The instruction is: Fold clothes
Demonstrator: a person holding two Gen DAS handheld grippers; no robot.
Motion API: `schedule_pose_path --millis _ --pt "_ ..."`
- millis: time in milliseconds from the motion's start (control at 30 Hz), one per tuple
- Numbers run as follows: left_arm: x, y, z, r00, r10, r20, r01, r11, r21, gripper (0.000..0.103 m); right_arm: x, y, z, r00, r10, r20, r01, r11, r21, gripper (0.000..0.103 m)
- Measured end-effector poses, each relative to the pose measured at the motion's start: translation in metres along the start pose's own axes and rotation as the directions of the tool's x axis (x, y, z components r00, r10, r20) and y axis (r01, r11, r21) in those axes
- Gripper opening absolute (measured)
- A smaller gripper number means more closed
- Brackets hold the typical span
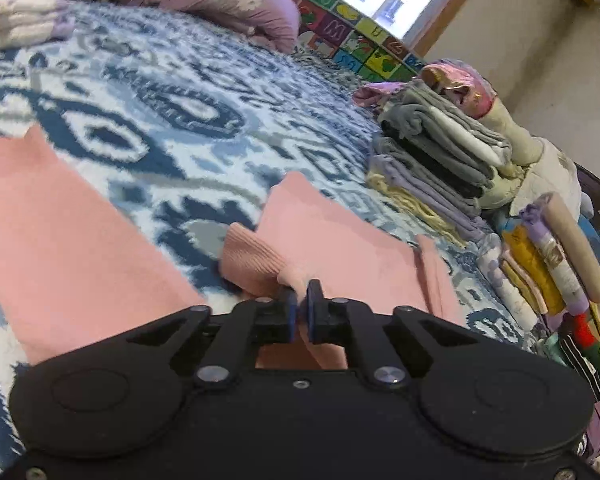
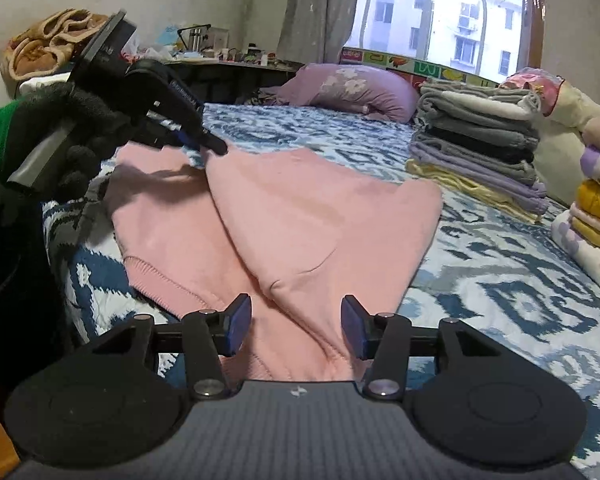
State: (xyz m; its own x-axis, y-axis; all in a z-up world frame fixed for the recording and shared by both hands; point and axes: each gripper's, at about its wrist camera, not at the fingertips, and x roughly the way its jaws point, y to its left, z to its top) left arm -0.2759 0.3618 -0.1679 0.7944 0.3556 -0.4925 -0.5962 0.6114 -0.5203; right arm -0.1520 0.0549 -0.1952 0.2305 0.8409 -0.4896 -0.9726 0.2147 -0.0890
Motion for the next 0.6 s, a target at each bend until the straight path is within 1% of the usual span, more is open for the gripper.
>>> schedule_pose_path --millis 33,133,200,233,267,367,500,600 --pt "-0.001 -0.004 0.001 1.0 -0.007 0.01 0.007 1.0 0.004 0.001 0.001 0.001 0.0 1.0 0.004 -0.004 -0.004 1.0 0.0 0.052" --pt "-0.004 -0.017 0.011 0.997 -0.064 0.035 0.066 0.997 -0.031 0.001 0.003 -0.001 -0.002 1.0 0.012 -0.02 -0.012 1.0 0.012 0.05" --pt "-0.001 -0.033 0.018 0.996 -0.071 0.049 0.072 0.997 -0.019 0.001 0.002 -0.003 -0.003 1.0 0.017 -0.024 -0.016 0.999 0.03 0.045" --pt "0.001 -0.042 0.02 0.997 -0.066 0.051 0.066 0.998 0.0 0.001 0.002 -0.005 -0.003 1.0 0.015 -0.026 -0.014 0.999 0.039 0.04" --pt "0.004 -0.052 0.021 0.997 -0.061 0.053 0.06 0.998 0.019 0.001 0.002 -0.008 -0.004 1.0 0.018 -0.026 -0.016 0.999 0.052 0.037" --pt "0.014 -0.079 0.024 0.997 -0.043 0.058 0.039 0.997 0.071 0.001 0.0 -0.017 -0.005 0.999 0.048 -0.011 -0.046 0.991 0.125 0.032" --pt "0.035 -0.105 0.029 0.999 -0.012 0.042 0.009 0.997 0.079 0.001 -0.002 -0.029 -0.006 0.997 0.081 0.004 -0.079 0.972 0.223 0.031" --pt "0.048 -0.119 0.031 1.0 0.02 0.02 -0.021 0.997 0.068 0.001 -0.003 -0.031 -0.007 0.996 0.084 0.015 -0.085 0.969 0.232 0.033"
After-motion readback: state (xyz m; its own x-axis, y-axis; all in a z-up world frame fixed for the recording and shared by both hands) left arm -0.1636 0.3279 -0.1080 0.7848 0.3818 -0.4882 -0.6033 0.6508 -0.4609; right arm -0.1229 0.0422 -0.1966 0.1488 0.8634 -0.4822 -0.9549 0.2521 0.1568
